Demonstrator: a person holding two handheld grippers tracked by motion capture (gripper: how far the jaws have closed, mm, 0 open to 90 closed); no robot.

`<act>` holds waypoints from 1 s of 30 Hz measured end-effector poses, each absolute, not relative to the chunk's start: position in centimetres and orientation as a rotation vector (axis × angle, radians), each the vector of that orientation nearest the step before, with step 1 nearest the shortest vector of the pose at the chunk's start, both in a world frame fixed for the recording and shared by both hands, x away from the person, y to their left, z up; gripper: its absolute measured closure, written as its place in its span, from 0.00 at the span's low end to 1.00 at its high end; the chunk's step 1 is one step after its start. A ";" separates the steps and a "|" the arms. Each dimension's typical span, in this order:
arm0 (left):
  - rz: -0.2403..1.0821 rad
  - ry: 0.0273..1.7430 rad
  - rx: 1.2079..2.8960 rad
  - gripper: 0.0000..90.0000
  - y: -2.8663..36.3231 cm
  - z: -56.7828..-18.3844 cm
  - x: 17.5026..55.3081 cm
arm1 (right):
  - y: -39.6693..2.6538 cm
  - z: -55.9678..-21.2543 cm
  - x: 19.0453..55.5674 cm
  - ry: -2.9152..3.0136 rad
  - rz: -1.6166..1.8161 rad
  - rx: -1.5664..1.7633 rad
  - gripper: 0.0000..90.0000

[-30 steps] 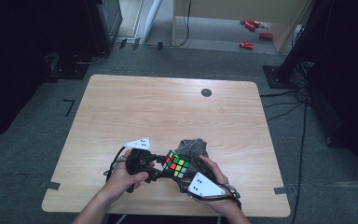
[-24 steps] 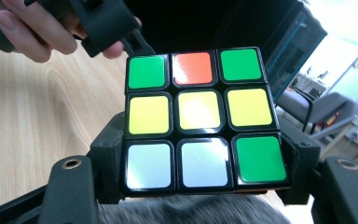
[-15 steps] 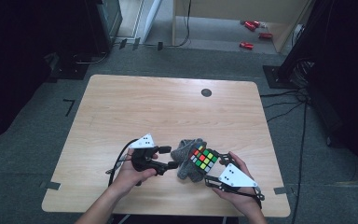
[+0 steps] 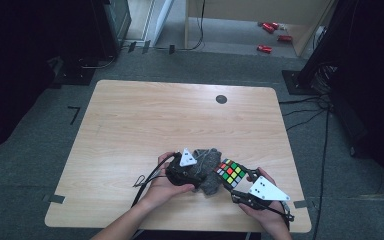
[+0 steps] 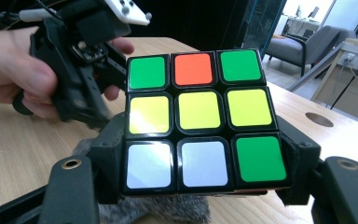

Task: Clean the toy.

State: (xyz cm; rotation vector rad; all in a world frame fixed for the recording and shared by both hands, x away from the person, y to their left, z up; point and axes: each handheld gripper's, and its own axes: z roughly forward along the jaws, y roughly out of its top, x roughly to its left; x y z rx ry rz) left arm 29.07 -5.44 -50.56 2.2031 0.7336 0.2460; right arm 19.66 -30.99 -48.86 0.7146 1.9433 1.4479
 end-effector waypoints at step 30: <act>0.189 0.810 1.987 0.42 6.1 -47.2 30.2 | -28.1 -48.4 21.8 2.057 1.499 0.668 0.38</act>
